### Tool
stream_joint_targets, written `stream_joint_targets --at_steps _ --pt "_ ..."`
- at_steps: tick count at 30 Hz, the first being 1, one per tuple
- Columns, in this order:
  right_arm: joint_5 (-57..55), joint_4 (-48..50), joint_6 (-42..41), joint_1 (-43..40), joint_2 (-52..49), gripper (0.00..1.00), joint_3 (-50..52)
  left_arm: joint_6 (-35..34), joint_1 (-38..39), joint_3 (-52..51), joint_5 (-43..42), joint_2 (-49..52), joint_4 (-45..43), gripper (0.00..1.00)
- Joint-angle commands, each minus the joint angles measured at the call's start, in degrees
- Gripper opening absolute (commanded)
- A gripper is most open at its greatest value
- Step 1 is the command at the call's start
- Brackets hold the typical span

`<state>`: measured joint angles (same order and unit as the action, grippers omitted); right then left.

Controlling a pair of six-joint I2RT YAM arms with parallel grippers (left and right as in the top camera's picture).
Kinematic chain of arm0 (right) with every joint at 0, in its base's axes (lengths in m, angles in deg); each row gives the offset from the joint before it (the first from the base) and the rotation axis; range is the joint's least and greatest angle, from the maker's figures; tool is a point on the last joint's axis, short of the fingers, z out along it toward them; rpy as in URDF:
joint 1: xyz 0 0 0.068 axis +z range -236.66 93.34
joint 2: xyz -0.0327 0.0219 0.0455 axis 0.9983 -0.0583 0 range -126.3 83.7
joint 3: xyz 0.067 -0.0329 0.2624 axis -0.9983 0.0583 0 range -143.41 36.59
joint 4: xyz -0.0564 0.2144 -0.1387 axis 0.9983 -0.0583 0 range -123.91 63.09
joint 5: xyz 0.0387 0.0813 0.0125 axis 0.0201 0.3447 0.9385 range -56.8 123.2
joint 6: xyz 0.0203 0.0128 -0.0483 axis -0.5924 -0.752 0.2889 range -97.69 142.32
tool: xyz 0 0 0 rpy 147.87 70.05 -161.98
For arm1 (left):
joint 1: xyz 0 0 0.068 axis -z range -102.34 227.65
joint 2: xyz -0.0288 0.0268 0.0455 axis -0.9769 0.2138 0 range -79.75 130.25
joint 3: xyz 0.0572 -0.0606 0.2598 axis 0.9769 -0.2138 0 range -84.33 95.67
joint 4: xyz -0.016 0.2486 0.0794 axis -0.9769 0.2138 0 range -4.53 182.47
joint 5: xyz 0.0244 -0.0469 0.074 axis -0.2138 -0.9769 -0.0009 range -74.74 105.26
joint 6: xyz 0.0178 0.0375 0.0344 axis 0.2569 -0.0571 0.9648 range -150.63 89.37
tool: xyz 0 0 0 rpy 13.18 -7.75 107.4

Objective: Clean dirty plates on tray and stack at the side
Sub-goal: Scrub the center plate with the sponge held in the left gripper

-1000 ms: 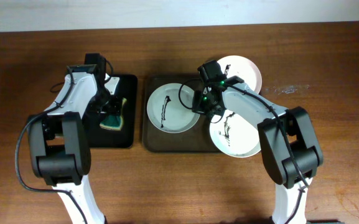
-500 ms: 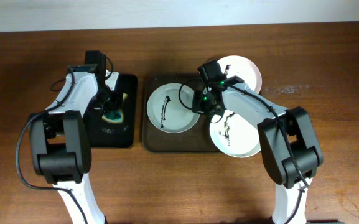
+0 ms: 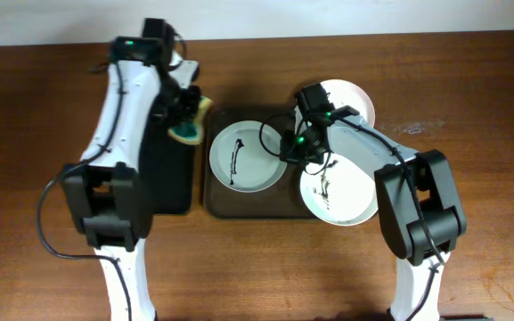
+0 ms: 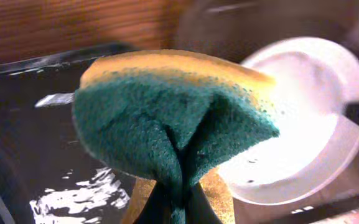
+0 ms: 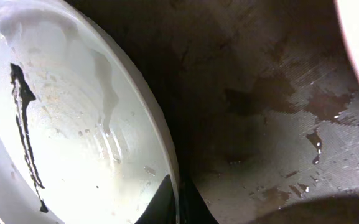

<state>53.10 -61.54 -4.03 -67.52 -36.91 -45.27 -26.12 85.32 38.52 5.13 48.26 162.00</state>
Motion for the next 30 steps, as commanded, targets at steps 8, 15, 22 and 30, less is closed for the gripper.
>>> stream_joint_targets --at_steps 8,15,22,30 --pt "3.82 1.73 2.4 -2.05 -0.74 0.04 -0.04 -12.87 10.84 -0.04 2.69 16.57 -2.1 0.0" --pt "6.95 2.71 1.42 -3.87 -3.54 0.04 -0.04 12.94 12.37 -0.09 -10.73 17.62 12.2 0.0" --pt "6.91 2.95 0.33 -3.78 -3.54 0.04 -0.02 -34.47 15.17 -0.09 17.75 17.62 -4.92 0.0" --pt "6.47 2.47 0.42 -3.78 -3.54 0.04 0.24 5.53 15.54 7.76 -4.83 17.59 -10.25 0.0"
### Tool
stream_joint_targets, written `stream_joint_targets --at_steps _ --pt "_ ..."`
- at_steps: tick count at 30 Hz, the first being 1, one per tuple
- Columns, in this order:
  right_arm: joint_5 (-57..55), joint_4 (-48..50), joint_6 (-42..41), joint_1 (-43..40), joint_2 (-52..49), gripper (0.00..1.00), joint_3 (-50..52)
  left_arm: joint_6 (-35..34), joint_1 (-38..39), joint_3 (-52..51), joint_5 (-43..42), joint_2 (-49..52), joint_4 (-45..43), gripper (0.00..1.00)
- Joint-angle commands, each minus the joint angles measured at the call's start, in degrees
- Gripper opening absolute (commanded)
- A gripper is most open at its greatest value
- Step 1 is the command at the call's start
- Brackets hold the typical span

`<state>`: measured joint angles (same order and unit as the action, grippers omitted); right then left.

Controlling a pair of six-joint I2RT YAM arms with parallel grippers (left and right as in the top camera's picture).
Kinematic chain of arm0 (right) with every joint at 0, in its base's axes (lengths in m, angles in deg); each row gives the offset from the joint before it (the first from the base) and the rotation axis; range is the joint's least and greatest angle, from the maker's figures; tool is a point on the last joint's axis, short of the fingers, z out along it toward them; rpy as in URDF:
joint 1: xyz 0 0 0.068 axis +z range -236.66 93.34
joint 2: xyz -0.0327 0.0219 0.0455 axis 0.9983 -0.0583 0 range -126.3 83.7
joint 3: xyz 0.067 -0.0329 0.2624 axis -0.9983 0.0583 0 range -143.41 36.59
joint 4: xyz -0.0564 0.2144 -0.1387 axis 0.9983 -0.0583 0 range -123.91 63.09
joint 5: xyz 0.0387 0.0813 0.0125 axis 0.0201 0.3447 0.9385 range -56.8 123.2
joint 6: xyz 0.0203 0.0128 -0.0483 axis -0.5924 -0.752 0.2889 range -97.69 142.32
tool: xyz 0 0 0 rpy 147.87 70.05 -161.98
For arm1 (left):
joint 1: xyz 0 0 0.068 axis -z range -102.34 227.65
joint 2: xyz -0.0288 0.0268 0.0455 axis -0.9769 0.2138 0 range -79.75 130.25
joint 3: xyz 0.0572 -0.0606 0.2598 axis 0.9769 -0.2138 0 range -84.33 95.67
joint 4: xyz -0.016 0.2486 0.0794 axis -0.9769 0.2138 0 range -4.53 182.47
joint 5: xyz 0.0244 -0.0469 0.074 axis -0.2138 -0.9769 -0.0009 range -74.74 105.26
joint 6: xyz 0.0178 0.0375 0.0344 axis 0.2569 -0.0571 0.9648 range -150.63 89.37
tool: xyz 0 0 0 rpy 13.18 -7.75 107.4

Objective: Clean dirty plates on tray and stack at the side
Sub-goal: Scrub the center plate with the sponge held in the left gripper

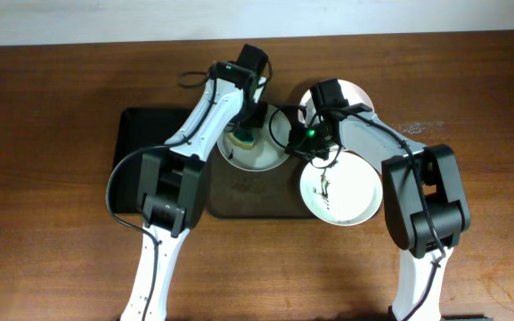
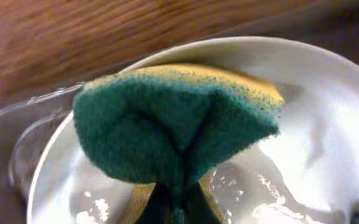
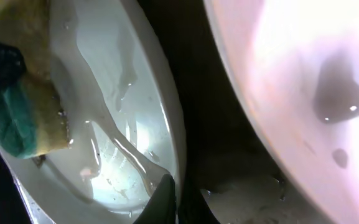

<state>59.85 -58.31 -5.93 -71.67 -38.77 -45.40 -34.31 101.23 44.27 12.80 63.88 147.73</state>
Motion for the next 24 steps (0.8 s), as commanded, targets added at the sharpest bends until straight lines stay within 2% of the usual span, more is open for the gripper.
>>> stream_joint_targets --at_steps 1,2,3,4,5,6,7,8,9,10,11,12,13,14,15,17,19,21,22,23,24 --pt "-0.28 -0.74 2.32 0.37 -1.68 0.04 0.37 15.91 -0.37 2.01 -14.64 1.97 7.98 0.0" --pt "-0.28 -0.74 2.32 0.37 -1.68 0.04 0.37 21.94 -0.33 2.01 -18.21 1.97 14.69 0.0" --pt "-0.28 -0.74 2.32 0.37 -1.68 0.04 0.37 23.56 -0.33 2.01 -18.14 1.97 15.82 0.0" --pt "-0.28 -0.74 2.32 0.37 -1.68 0.04 0.37 23.45 -0.37 2.01 -18.14 1.97 14.99 0.0" --pt "-0.28 -0.83 2.32 0.37 -1.68 0.04 0.37 19.5 -0.5 2.01 -16.04 1.97 12.44 0.0" --pt "-0.28 -0.94 2.32 0.37 -1.68 0.04 0.37 7.54 -0.9 2.01 -4.72 1.97 8.81 0.0" --pt "-0.31 -0.92 2.34 0.37 -1.68 0.04 0.37 -14.58 -1.44 2.01 18.53 1.97 8.13 0.0" --pt "-0.31 -0.92 2.51 0.35 -1.68 0.04 0.37 -25.42 -1.97 2.01 26.88 1.99 8.87 0.0" --pt "-0.33 -0.92 2.51 0.37 -1.68 0.04 0.37 -27.87 -2.47 2.01 26.64 1.99 9.03 0.0" --pt "-0.31 -0.92 2.51 0.37 -1.68 0.04 0.37 -28.0 -2.54 1.95 25.0 1.99 10.58 0.0" --pt "-0.33 -0.9 2.51 0.35 -1.68 0.04 0.37 -24.85 -2.54 1.95 18.69 1.99 13.94 0.0" --pt "-0.31 -0.9 2.51 0.35 -1.68 0.04 0.37 -16.61 -2.47 1.95 9.73 2.01 15.78 0.0" --pt "-0.31 -0.9 2.51 0.35 -1.68 0.04 0.37 -6.16 -2.47 1.95 -1.09 2.01 17.35 0.0" --pt "-0.31 -0.87 2.51 0.35 -1.68 0.04 0.37 7.32 -2.47 1.95 -13.62 2.01 19.52 0.0" --pt "-0.31 -0.87 2.51 0.35 -1.68 0.04 0.37 16.9 -2.34 1.95 -22.91 2.01 21.73 0.0" --pt "-0.28 -0.9 2.49 0.35 -1.68 0.04 0.37 16.74 -2.08 1.97 -24.35 2.01 19.39 0.0" --pt "-0.28 -0.92 2.49 0.35 -1.68 0.04 0.37 11.04 -2.1 1.97 -21.97 2.01 12.28 0.0" --pt "-0.28 -0.94 2.51 0.35 -1.68 0.04 0.37 -0.96 -2.1 1.95 -5.44 2.03 5.09 0.0" --pt "-0.31 -1.14 2.49 0.35 -1.68 0.04 0.37 -10.34 -2.1 1.95 9.22 2.1 3.23 0.0" --pt "-0.31 -1.22 2.51 0.35 -1.68 0.04 0.37 -15.89 -2.27 1.97 17.59 2.1 3.39 0.0" --pt "-0.31 -1.22 2.51 0.35 -1.68 0.04 0.37 -17.0 -2.38 1.95 20.7 2.1 3.54 0.0"
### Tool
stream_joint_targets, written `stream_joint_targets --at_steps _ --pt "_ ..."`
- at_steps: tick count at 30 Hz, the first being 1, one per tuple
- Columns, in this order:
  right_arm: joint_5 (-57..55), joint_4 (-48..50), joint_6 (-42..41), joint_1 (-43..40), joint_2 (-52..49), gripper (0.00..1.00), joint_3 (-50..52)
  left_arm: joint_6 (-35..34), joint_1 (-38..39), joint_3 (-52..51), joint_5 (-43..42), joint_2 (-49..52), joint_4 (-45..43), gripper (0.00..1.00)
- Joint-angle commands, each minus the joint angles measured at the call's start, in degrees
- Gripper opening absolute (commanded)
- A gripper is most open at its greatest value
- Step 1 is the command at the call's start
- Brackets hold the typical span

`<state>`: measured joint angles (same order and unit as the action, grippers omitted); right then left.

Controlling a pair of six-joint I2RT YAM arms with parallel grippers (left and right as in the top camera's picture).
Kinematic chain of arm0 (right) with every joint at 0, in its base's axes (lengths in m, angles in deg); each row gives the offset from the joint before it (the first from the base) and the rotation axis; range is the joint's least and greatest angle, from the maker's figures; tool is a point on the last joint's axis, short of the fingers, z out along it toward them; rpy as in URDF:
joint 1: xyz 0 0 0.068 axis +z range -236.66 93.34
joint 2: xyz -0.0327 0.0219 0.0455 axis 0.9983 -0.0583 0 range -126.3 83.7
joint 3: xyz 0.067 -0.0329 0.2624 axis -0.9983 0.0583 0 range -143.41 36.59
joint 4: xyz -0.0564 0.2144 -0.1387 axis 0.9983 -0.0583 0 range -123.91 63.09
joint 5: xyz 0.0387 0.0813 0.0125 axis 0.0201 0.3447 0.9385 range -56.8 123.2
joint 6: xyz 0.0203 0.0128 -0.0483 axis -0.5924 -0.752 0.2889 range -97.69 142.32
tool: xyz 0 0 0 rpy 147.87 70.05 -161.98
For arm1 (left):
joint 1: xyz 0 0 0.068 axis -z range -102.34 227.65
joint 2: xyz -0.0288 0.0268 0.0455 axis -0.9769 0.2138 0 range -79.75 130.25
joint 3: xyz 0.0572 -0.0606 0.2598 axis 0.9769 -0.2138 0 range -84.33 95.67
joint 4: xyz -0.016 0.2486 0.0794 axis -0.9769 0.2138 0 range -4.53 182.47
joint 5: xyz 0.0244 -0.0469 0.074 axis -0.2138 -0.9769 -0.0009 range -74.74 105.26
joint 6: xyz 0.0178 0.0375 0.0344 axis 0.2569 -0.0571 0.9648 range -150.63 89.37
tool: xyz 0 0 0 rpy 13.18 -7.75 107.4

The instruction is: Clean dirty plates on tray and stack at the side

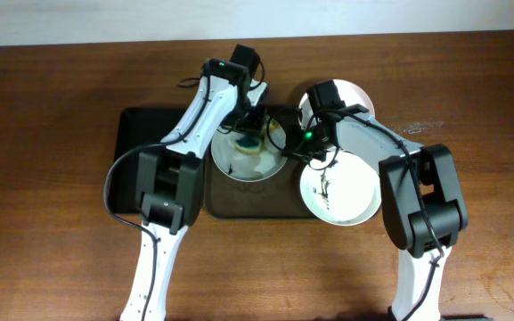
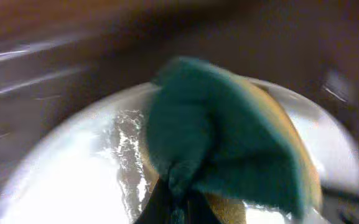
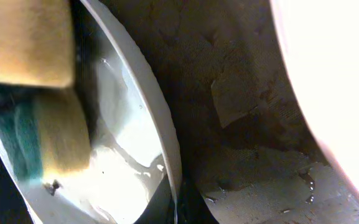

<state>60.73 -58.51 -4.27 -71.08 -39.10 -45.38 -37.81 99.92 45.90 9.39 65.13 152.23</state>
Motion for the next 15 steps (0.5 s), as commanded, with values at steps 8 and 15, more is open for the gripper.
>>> stream_joint_targets --at_steps 8,15 --pt "-5.9 -9.38 0.85 -0.13 2.29 0.04 -2.62 -9.18 -3.69 29.51 18.01 0.81 22.84 0.0" --pt "-38.42 -24.15 0.48 10.43 20.22 0.04 -5.49 -8.13 -3.69 33.9 13.79 1.46 26.25 0.0"
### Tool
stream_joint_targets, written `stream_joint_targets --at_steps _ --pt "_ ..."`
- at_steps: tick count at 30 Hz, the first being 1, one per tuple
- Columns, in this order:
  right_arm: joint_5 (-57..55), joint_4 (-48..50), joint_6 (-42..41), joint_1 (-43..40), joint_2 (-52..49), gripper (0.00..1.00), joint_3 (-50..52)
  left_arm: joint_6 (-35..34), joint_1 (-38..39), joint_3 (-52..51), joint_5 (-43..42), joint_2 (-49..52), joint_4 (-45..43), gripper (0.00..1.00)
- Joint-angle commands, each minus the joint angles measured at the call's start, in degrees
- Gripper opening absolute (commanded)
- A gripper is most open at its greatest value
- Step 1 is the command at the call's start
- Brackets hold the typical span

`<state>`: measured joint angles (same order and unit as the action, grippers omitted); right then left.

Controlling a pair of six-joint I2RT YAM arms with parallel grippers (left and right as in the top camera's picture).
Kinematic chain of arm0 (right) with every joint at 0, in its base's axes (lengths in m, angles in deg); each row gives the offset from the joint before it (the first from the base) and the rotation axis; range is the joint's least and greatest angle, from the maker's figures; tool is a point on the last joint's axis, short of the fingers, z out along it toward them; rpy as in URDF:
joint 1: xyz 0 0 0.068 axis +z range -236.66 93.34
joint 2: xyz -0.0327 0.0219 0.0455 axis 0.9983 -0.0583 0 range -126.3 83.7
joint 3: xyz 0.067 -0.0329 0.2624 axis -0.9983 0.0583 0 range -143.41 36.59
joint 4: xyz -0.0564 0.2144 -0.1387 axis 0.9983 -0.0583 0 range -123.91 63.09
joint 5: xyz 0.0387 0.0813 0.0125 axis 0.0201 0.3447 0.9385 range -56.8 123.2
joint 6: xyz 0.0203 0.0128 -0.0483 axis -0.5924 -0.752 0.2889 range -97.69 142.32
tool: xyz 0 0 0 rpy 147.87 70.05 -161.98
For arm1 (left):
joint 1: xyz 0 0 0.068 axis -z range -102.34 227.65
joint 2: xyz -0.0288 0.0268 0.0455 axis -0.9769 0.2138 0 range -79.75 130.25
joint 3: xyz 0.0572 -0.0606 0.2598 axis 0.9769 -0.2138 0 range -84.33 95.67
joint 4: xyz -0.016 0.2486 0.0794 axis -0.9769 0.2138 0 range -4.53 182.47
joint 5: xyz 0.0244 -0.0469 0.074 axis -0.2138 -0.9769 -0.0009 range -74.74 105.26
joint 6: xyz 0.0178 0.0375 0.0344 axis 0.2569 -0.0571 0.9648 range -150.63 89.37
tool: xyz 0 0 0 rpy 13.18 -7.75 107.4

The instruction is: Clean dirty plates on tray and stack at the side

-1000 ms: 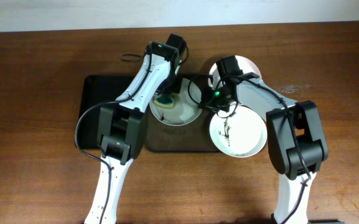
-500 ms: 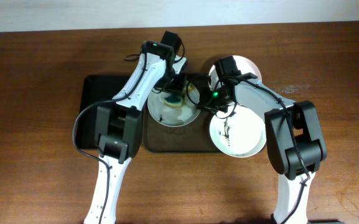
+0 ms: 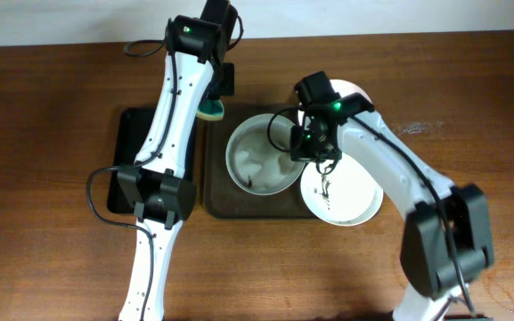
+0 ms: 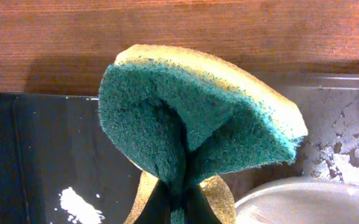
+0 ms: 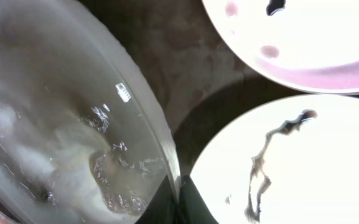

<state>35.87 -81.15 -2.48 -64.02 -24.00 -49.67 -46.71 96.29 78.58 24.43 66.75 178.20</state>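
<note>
My right gripper is shut on the right rim of a wet white plate, held above the dark brown tray; the plate shows smeared water and foam. A second white plate with a black streak lies at the tray's right edge, also seen as the streaked plate. A third plate sits behind it on the table. My left gripper is shut on a folded green and yellow sponge, the sponge being over the tray's back left corner.
A black mat with white foam specks lies left of the tray. Wet droplets spot the tray's surface. Brown wooden table surrounds everything.
My left gripper with the sponge has moved off the plate to the tray's back left corner. The plate in my right gripper sits higher and larger in the overhead view.
At first the sponge hung over the black mat while my right gripper held the streaked plate's rim. Then the sponge was on the plate, and again a moment later, with the streak smearing. Now the sponge is away and the plate looks wet and mostly wiped.
</note>
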Motion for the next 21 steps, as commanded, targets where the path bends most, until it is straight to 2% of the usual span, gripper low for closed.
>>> stream_joint_targets --at_steps 1,4,11,13,15,16,17,19,21 --pt "-22.47 -3.06 -1.88 6.16 7.37 0.04 -1.2 0.76 -0.07 1.22 -1.88 0.09 0.46 0.0" --pt "-41.03 -6.25 -2.86 13.68 8.68 0.04 -1.2 0.74 -0.07 1.22 -2.99 0.2 0.44 0.0" --pt "-80.98 -6.45 -12.2 31.3 8.66 0.04 -1.2 0.74 -0.17 1.22 -2.97 0.2 0.55 0.0" --pt "-84.8 -6.47 -12.2 33.53 8.66 0.04 -1.2 0.74 -0.48 1.22 -2.97 0.2 0.37 0.0" --pt "-82.09 -6.47 -12.68 33.73 8.66 0.04 -1.18 0.74 -0.94 1.22 -2.97 0.2 0.39 0.0" --pt "-76.98 -6.47 -13.7 32.61 8.66 0.04 -1.18 0.72 -1.22 1.22 -2.99 0.2 0.42 0.0" --pt "-68.19 -6.45 -13.73 30.49 8.66 0.04 -1.18 0.74 -1.57 1.22 -2.99 0.2 0.48 0.0" --pt "-43.43 -4.94 -14.93 21.27 8.07 0.04 -1.03 0.74 -2.23 1.22 -2.99 0.2 0.87 0.0" --pt "-25.55 -2.08 -14.91 12.83 5.4 0.04 -0.5 0.72 -2.29 1.22 -2.99 0.2 0.85 0.0"
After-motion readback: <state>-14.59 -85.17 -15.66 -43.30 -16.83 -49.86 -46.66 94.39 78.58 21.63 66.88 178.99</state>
